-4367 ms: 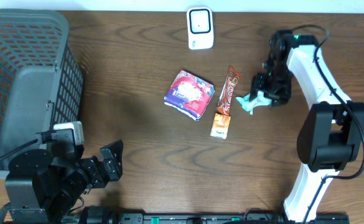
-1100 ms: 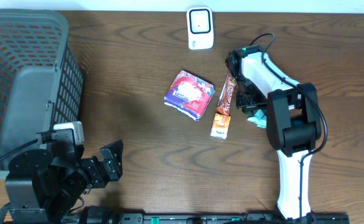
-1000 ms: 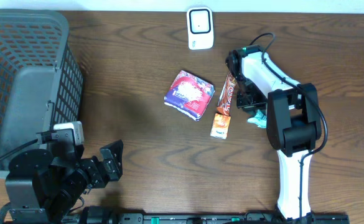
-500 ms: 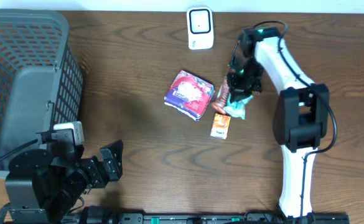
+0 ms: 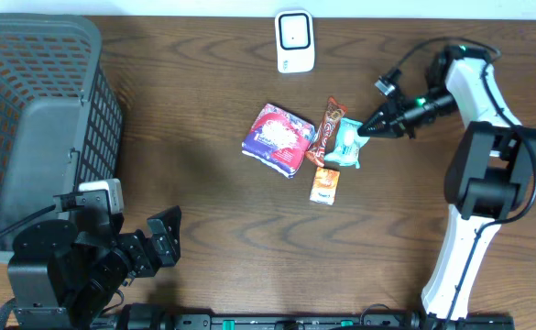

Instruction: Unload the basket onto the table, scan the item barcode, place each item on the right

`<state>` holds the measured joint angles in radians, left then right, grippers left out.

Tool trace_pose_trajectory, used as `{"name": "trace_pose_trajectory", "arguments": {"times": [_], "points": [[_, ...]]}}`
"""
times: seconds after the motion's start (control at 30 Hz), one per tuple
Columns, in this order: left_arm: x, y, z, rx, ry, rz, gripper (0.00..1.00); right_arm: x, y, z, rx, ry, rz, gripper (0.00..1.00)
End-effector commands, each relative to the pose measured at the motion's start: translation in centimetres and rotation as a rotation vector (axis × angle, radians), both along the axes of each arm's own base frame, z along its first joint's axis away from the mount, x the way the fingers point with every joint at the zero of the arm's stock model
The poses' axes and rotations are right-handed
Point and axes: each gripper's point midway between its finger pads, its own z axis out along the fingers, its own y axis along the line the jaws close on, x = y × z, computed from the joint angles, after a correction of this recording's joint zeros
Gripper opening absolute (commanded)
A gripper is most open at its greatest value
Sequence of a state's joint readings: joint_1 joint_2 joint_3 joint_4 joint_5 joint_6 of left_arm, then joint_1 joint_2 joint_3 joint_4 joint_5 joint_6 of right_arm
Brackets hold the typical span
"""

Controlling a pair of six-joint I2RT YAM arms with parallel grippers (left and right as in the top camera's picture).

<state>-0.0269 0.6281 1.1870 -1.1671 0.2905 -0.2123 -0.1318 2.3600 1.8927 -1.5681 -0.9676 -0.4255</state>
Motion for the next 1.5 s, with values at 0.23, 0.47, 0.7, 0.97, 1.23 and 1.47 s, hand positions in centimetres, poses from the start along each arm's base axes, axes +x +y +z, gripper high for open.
{"name": "trace_pose_trajectory", "arguments": {"times": [0.23, 0.47, 0.7, 0.97, 1.23, 1.47], "points": [[-0.1, -0.2, 0.6, -0.009, -0.014, -0.008, 0.98, -1.8, -1.5, -2.7, -0.055, 0.078, 0.002, 0.16], [-0.1, -0.2, 0.6, -0.009, -0.014, -0.008, 0.98, -0.7, -4.7, -6.2, -0.362, 0.208, -0.107, 0.43], [-0.1, -0.2, 0.6, -0.009, -0.014, -0.008, 0.98, 0.4, -3.6, -5.8, -0.303, 0.182, -0.137, 0.71], [-0.1, -0.2, 0.6, -0.009, -0.014, -0.008, 0.98, 0.5, -0.6, -5.6, -0.275, 0.142, -0.079, 0.64], [-0.1, -0.2, 0.6, -0.009, -0.014, -0.008, 0.98, 0.9, 1.1, -7.5, -0.292, 0.138, -0.1, 0.25], [-0.1, -0.2, 0.6, -0.009, -0.014, -0.008, 0.98, 0.1, -0.2, -9.2, -0.485, 0.153, -0.066, 0.01]]}}
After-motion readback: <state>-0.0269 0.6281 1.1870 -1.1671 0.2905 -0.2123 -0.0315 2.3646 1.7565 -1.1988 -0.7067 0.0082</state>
